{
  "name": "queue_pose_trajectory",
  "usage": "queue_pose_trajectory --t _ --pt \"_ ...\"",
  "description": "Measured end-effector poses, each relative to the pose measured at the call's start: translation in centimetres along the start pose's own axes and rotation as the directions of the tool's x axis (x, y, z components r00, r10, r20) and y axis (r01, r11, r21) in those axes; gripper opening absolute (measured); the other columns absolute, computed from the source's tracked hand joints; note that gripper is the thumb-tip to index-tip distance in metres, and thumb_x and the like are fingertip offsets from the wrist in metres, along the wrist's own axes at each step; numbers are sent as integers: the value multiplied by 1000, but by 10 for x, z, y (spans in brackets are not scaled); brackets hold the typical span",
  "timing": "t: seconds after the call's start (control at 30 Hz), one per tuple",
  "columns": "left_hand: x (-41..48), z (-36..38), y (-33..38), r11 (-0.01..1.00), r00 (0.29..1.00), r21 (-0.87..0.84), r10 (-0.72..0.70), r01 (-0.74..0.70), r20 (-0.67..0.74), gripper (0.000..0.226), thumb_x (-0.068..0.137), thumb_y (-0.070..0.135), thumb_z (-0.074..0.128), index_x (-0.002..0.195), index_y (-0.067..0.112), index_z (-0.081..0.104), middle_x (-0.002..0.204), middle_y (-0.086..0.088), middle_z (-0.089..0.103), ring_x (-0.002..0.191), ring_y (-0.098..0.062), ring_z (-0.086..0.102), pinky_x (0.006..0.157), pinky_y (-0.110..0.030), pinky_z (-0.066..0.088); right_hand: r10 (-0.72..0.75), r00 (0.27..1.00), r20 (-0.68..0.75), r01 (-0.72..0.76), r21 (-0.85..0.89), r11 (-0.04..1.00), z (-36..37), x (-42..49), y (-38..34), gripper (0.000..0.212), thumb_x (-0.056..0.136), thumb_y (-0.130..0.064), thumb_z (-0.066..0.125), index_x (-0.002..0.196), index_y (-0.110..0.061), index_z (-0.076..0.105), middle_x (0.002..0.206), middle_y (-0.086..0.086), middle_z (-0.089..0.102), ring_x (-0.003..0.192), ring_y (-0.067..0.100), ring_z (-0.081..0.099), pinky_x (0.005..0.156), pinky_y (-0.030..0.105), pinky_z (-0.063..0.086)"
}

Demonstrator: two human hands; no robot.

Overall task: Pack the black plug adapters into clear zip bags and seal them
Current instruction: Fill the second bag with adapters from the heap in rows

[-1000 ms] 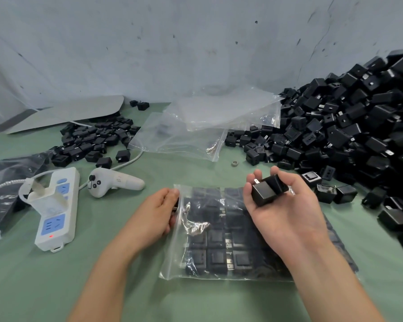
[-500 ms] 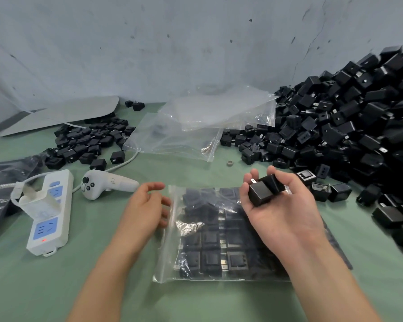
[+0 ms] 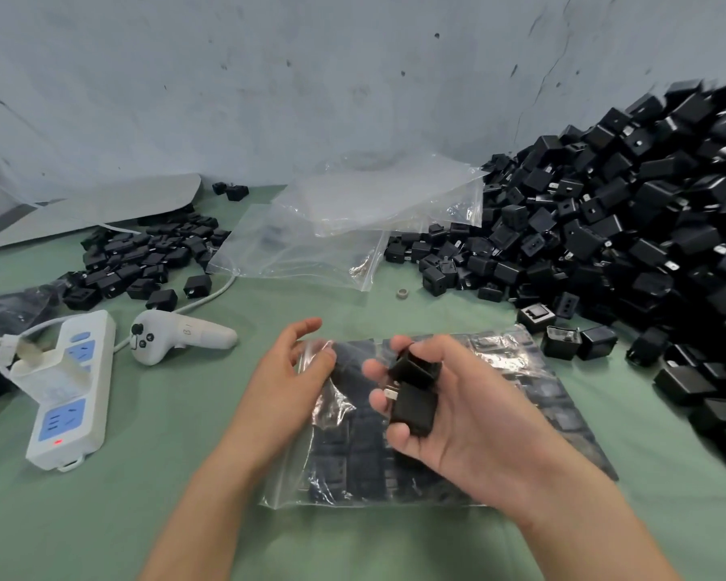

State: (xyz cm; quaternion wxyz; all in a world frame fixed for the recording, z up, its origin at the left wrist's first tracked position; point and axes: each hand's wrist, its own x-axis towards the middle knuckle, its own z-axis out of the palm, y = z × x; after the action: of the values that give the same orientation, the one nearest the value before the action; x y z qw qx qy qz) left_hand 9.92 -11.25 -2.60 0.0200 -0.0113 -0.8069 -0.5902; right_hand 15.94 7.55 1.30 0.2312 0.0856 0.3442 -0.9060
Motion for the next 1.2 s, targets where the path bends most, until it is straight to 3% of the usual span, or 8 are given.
queue_pose_trajectory --t 0.07,0.17,0.27,0.5,0.6,0.8,0.93,1.2 --pt "-1 1 -1 1000 1000 3 -9 9 -3 34 95 22 63 126 36 56 92 5 74 74 -4 69 66 -13 49 -45 997 -57 40 -79 996 -1 2 -1 23 92 -20 56 114 -13 59 100 14 72 69 23 64 51 28 48" --pt "-5 -1 -3 998 999 -48 -42 43 9 31 97 20 61 125 32 54 63 4 65 49 -12 56 51 -24 49 -248 949 -198 224 -133 965 2 7 -1 15 95 -14 54 108 -13 61 89 10 68 65 21 62 49 27 47" --pt "-8 -6 -2 992 996 -106 -72 67 -46 28 95 16 63 120 29 59 73 1 67 55 -11 61 53 -25 53 -298 920 -256 271 -134 953 1 5 -1 13 94 -13 55 105 -13 62 85 8 63 61 20 59 48 28 43" --pt "-13 -6 6 993 997 -93 -70 65 -45 24 95 9 60 110 28 62 77 -8 69 58 -10 66 57 -20 56 -24 980 -199 -83 -511 856 -10 -19 -8 15 87 -21 58 97 -17 69 93 10 76 49 18 53 39 22 33" --pt "-15 -7 7 989 995 -122 -87 80 -50 24 96 9 60 112 27 61 76 -9 72 63 -16 71 69 -27 60 45 979 -199 -160 -610 776 -14 -23 -9 16 88 -24 57 92 -21 72 101 10 77 44 16 51 36 19 32" --pt "-18 -5 9 991 996 -106 -86 83 -21 22 98 12 58 113 28 59 75 -6 75 62 -22 73 62 -20 52 -159 957 -241 5 -536 844 -9 -16 -10 17 95 -20 57 107 -15 68 99 8 77 42 15 48 34 21 30" --pt "-21 -6 8 980 990 -156 -134 125 -50 22 97 13 60 113 28 60 77 -8 75 65 -27 74 73 -34 57 -169 961 -221 8 -586 810 -8 -20 -11 17 91 -24 59 102 -21 72 101 2 77 43 15 48 36 22 29" --pt "-22 -6 11 963 985 -210 -168 170 29 24 97 8 60 115 24 60 76 -7 75 66 -25 73 60 -25 60 -177 959 -223 -16 -663 749 -10 -22 -16 16 93 -30 57 99 -26 72 101 -2 77 44 17 48 38 22 31"
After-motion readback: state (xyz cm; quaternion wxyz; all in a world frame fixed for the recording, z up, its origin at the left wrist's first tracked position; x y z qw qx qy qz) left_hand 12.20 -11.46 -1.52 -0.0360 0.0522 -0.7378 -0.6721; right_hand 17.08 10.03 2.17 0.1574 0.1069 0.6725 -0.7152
